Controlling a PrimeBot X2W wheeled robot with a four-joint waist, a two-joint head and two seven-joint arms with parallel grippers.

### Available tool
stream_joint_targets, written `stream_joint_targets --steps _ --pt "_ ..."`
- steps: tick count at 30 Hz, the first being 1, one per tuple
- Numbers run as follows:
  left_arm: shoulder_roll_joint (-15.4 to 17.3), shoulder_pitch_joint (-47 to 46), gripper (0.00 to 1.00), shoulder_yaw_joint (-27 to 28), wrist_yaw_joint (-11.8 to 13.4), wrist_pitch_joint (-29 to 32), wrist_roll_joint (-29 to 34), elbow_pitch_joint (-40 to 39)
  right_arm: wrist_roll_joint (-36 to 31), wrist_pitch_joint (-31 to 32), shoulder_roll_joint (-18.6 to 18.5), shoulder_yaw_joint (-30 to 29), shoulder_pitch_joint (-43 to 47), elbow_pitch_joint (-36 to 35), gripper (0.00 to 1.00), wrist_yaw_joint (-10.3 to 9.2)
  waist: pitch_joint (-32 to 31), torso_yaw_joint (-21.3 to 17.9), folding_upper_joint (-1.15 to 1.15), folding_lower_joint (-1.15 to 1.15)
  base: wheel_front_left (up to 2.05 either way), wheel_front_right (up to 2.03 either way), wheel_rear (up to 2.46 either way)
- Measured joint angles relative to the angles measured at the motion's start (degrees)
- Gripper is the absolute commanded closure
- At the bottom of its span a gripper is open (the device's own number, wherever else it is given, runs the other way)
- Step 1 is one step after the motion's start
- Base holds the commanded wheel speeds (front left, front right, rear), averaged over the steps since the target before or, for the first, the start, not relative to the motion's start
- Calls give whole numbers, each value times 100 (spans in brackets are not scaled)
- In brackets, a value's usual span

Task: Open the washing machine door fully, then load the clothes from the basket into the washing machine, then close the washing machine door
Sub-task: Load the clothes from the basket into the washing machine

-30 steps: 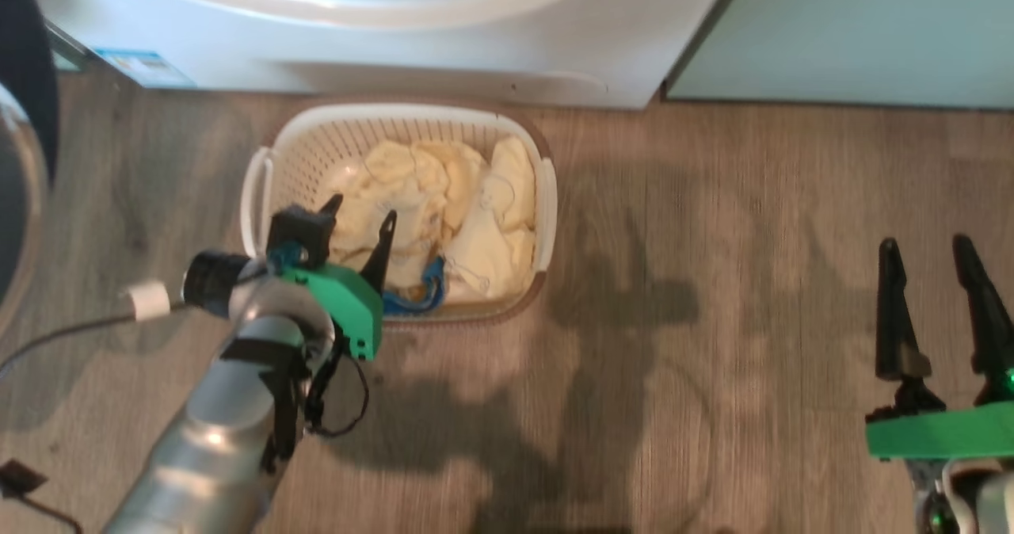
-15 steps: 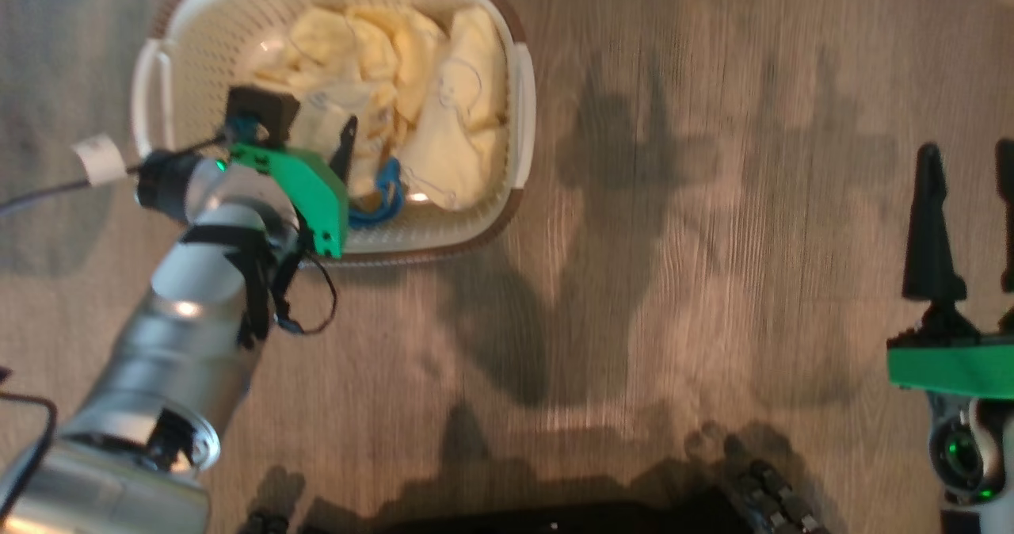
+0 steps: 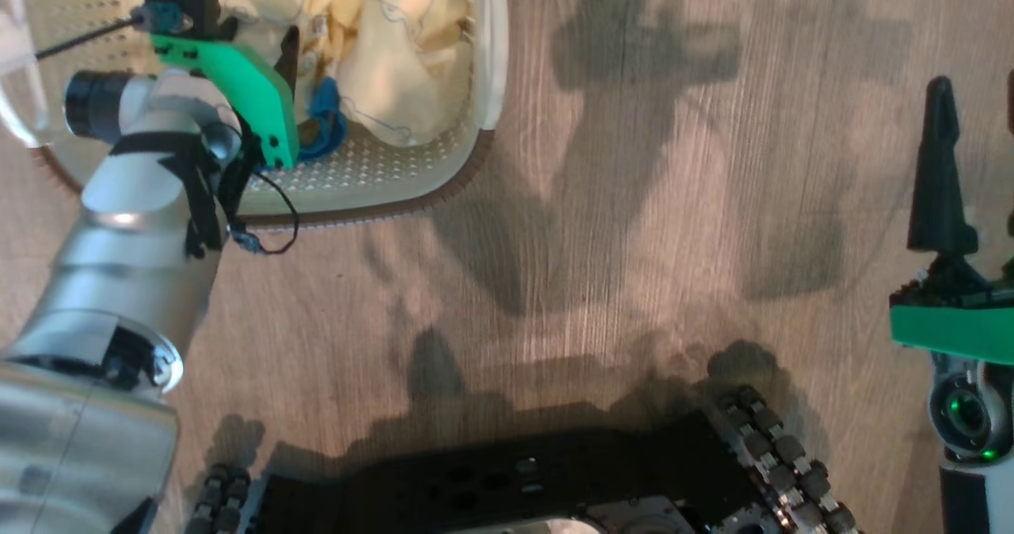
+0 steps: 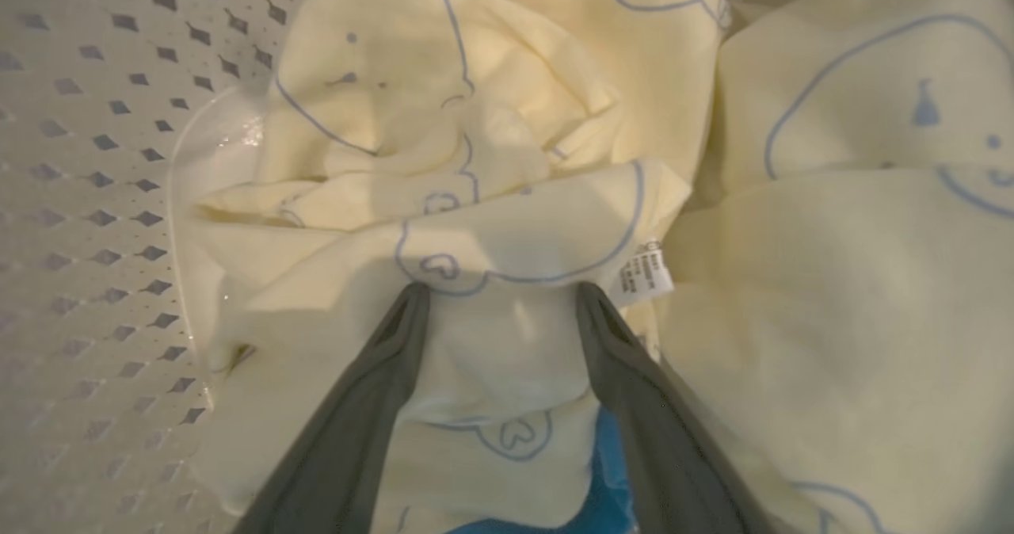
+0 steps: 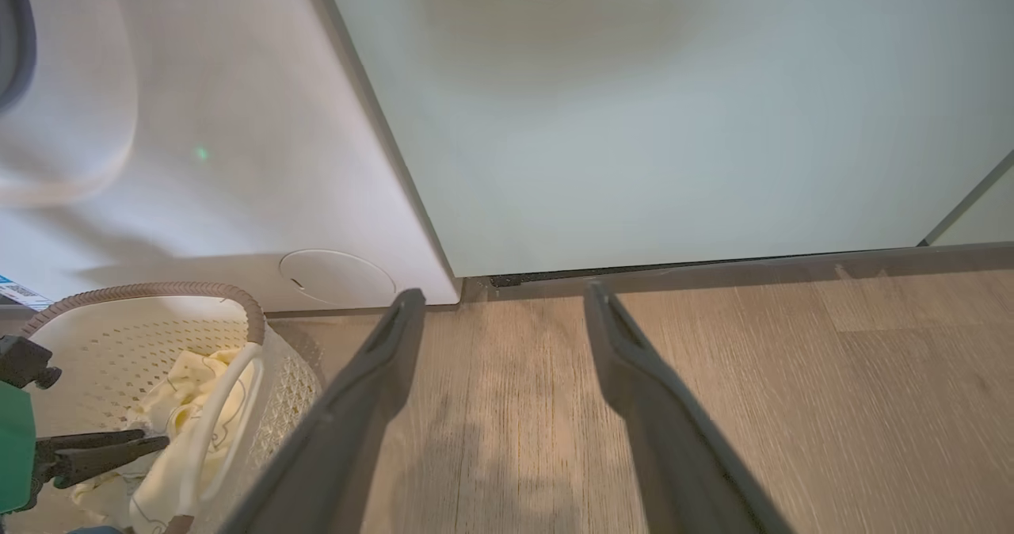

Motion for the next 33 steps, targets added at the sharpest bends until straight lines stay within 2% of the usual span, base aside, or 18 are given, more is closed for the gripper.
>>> stream_joint_targets --steps 17,18,19,20,21,33 --pt "460 -621 0 -168 0 316 -148 271 347 -1 -1 315 -121 -55 0 0 566 -528 0 -1 0 0 0" --pt "467 -628 14 -171 2 335 -147 275 353 0 -1 337 -137 -53 0 0 573 -543 1 -1 0 0 0" --pt "475 -628 51 -172 4 360 -147 274 354 -1 -1 346 -144 -53 0 0 578 -553 1 -1 0 0 0" --pt "476 -632 72 -172 10 361 -147 274 354 -1 -1 347 -143 -52 0 0 580 -556 1 -1 0 0 0" --pt "476 -636 100 -172 12 361 -148 274 354 -1 -1 347 -143 -51 0 0 580 -556 1 -1 0 0 0" --pt "327 -575 100 -320 138 286 -225 358 350 -1 -1 177 -144 -52 0 0 444 -377 0 0 0 0 0"
